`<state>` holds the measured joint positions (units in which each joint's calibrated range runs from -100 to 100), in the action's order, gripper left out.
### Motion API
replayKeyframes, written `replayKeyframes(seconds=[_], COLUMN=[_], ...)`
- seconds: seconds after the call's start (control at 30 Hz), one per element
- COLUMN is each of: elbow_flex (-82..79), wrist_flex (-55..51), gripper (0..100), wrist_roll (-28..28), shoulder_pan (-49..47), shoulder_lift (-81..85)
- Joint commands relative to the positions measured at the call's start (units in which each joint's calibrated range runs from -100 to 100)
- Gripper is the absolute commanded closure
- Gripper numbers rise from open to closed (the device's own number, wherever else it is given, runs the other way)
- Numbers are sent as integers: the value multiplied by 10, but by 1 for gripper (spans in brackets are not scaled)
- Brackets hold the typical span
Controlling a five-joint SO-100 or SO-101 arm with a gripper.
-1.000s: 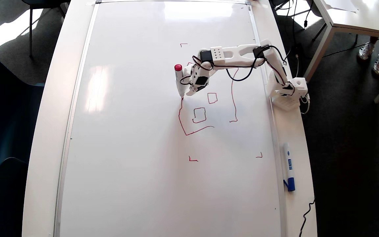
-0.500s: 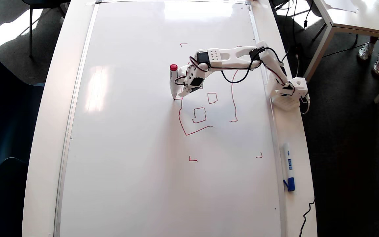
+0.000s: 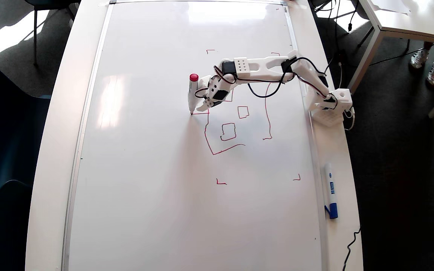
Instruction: Draw on a whiteboard a robot head using a pen attached to the gripper
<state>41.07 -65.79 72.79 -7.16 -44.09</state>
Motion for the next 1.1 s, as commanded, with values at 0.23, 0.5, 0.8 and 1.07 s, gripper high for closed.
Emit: replayKeyframes(seconds=[0.23, 0.5, 0.8, 1.07], elbow_flex=[0, 39, 59, 56], wrist_flex=[25, 72, 72, 63], gripper=[99, 99, 99, 99], wrist_roll=[-10, -16, -12, 8], shoulder_pan=[-18, -27, 12, 34], shoulder_lift=[-4, -49, -62, -56])
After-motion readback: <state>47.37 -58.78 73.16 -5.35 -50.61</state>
